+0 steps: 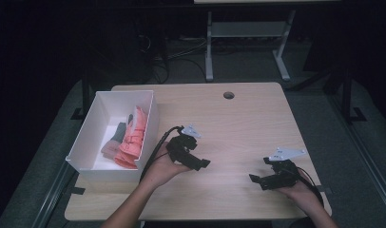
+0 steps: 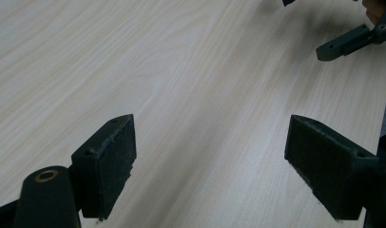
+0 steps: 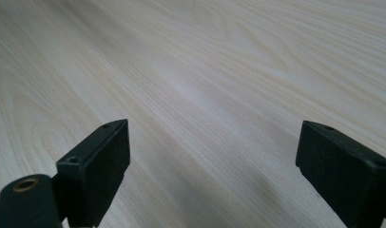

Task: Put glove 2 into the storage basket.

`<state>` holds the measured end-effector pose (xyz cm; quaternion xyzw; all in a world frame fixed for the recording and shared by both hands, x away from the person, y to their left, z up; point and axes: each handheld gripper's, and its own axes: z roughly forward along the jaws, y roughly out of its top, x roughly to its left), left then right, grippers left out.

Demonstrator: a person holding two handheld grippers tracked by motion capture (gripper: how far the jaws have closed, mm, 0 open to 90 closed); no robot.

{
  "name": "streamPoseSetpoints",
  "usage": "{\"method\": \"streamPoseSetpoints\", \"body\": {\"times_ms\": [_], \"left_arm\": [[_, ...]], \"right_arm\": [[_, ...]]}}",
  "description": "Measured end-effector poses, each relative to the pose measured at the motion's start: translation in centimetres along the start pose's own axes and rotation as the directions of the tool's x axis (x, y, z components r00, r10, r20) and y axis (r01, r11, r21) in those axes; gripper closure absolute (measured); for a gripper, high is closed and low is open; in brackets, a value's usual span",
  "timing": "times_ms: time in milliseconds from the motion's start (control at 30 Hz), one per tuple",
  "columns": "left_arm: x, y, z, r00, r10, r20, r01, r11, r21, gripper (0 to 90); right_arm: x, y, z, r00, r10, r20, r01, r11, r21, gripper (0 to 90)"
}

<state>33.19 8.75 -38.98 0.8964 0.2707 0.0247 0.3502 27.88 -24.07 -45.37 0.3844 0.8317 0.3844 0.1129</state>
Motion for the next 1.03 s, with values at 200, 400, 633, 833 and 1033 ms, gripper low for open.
{"method": "streamPoseSetpoints", "body": {"times_ms": [200,400,633,833,1033], "left_arm": [[-0.2,-0.8,0.7,0.9995,0.032,0.007,-0.032,0.9995,-0.006,17.1],[-0.5,-1.7,1.6,0.9989,0.041,0.02,-0.041,0.9991,-0.014,16.6],[-0.6,-3.0,2.5,0.9986,0.051,0.011,-0.051,0.9987,-0.003,16.7],[-0.6,-3.7,3.2,0.9983,0.057,0.012,-0.057,0.9983,0.013,16.6],[-0.7,-3.8,3.4,0.9985,0.052,0.014,-0.052,0.9986,0.006,16.6]], "right_arm": [[0.0,0.0,0.0,1.0,-0.004,0.002,0.004,1.0,0.007,10.7],[0.0,-0.1,0.0,0.9998,-0.017,0.004,0.017,1.0,0.007,10.7],[0.1,-0.1,0.1,0.9996,-0.027,0.001,0.027,1.0,0.01,10.7],[0.1,-0.2,0.2,0.9995,-0.031,-0.005,0.031,0.999,0.019,10.7],[0.2,-0.3,0.2,0.9993,-0.036,-0.006,0.036,0.999,0.022,10.7]]}}
